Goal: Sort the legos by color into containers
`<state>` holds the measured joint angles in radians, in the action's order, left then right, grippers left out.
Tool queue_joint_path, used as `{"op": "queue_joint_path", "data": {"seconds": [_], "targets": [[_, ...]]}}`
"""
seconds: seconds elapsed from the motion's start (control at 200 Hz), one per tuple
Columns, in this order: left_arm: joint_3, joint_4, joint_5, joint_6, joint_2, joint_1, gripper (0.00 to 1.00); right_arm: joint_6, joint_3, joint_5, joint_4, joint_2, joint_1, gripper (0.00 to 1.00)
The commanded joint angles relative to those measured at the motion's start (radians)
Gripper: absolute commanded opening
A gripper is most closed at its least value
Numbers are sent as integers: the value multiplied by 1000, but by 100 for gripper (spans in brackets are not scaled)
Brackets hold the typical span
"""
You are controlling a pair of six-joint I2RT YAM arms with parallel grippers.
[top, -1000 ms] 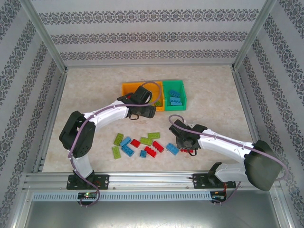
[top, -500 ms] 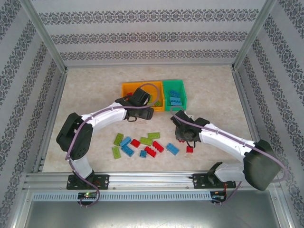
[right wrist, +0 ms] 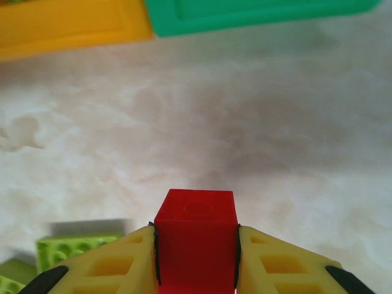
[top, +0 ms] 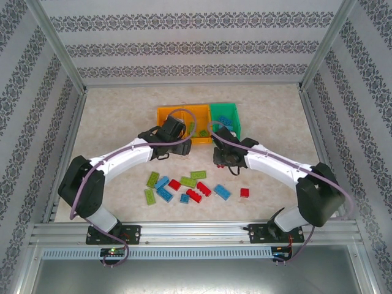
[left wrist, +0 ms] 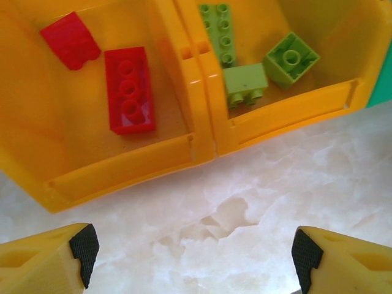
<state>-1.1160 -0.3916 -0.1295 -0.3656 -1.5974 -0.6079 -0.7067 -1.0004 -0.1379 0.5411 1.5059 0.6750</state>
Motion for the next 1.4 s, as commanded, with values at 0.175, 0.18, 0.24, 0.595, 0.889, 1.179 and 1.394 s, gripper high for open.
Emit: {"op": "queue_joint_path", "data": {"seconds": [0.175,0.18,0.24,0.595,0.889,1.179,1.394], "targets": [[110,-10,-55,-91,90,141,90,35,-258,113,-87,216,79,32],[112,-10,-55,-92,91,143,90,35,-262,114,-88,221,79,32],[137,-15,-46,-99,115,180,90,36,-313,133,-94,267,91,32],[242,-38,-15,-101,197,285,90,45,-590,193,-101,456,103,31],[265,-46,-15,-97,221,292,91,77,-495,142,-10,429,110,53],[284,-38,-6,-102,214,298,91,100,-345,152,13,376,145,81],[288,-38,-2,-98,220,299,91,3,-349,172,6,404,177,82]]}}
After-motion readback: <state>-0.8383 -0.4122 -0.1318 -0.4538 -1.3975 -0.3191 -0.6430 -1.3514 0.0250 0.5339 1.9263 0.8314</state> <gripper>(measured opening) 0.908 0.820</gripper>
